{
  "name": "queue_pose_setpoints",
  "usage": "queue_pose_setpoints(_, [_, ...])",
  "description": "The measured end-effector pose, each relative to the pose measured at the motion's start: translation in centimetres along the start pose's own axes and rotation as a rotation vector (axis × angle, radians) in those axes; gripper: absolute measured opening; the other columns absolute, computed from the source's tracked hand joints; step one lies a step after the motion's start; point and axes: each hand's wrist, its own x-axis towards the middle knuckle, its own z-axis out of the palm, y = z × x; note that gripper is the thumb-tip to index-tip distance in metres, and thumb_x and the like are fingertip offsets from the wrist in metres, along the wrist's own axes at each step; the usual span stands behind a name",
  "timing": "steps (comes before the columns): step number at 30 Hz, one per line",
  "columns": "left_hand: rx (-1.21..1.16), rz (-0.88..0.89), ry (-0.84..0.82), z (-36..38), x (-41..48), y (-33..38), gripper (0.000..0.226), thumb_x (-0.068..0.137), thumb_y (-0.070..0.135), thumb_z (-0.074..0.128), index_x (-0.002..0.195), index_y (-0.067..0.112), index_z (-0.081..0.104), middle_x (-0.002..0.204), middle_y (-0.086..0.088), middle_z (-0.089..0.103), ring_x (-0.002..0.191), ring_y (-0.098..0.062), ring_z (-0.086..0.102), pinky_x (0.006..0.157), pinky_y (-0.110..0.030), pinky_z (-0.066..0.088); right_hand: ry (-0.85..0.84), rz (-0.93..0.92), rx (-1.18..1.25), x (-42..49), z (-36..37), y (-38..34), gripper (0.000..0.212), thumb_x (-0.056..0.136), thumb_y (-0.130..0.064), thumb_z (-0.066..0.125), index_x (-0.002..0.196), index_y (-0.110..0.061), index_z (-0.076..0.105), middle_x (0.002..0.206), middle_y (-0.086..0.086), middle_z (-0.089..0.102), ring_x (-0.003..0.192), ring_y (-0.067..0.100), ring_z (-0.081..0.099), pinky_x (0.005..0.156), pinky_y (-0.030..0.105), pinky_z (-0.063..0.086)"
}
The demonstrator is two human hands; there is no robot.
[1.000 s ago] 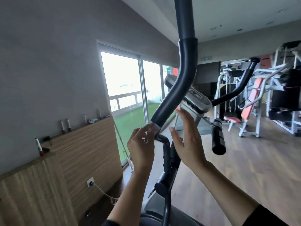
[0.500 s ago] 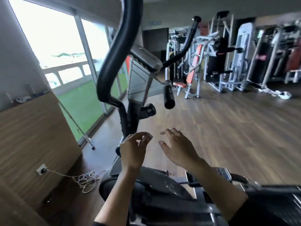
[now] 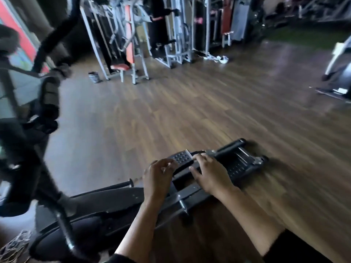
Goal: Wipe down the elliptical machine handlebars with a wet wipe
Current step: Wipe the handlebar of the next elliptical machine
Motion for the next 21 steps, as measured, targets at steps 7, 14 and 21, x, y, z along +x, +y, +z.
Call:
queue_pose_setpoints(7, [-0.021, 0.054, -0.196, 16.7, 2.0, 9.0, 0.009, 0.083, 0.038, 0.068, 0.087, 0.037, 0.076, 0.080, 0.019, 0.064, 0.072, 0.005, 0.057, 0.062, -0.012, 0.040, 0.085, 0.206, -0.032, 0.2, -6.0, 16.4, 0.035, 0.096, -0.037, 0.047, 0.124, -0.018, 0.050, 0.123, 0.002, 0.053, 0.113, 0.024, 0.052, 0.086, 0.035, 0.043])
queue_pose_setpoints(14, [-0.013, 0.112, -0.350, 32.2, 4.2, 16.9, 0.013, 0.082, 0.043, 0.069, 0.091, 0.035, 0.076, 0.085, 0.013, 0.070, 0.077, -0.003, 0.062, 0.069, -0.025, 0.050, 0.170, 0.370, -0.060, 0.8, -12.7, 30.7, 0.032, 0.093, -0.029, 0.053, 0.122, -0.015, 0.055, 0.121, 0.004, 0.057, 0.110, 0.027, 0.056, 0.082, 0.034, 0.043])
queue_pose_setpoints(21, [0.013, 0.204, -0.472, 44.8, 8.7, 23.7, 0.012, 0.083, 0.035, 0.070, 0.092, 0.031, 0.076, 0.087, 0.012, 0.073, 0.076, -0.003, 0.064, 0.071, -0.026, 0.052, 0.224, 0.497, -0.083, 4.3, -16.6, 42.4, 0.027, 0.090, -0.032, 0.058, 0.113, -0.018, 0.059, 0.109, 0.004, 0.064, 0.099, 0.027, 0.061, 0.079, 0.035, 0.047])
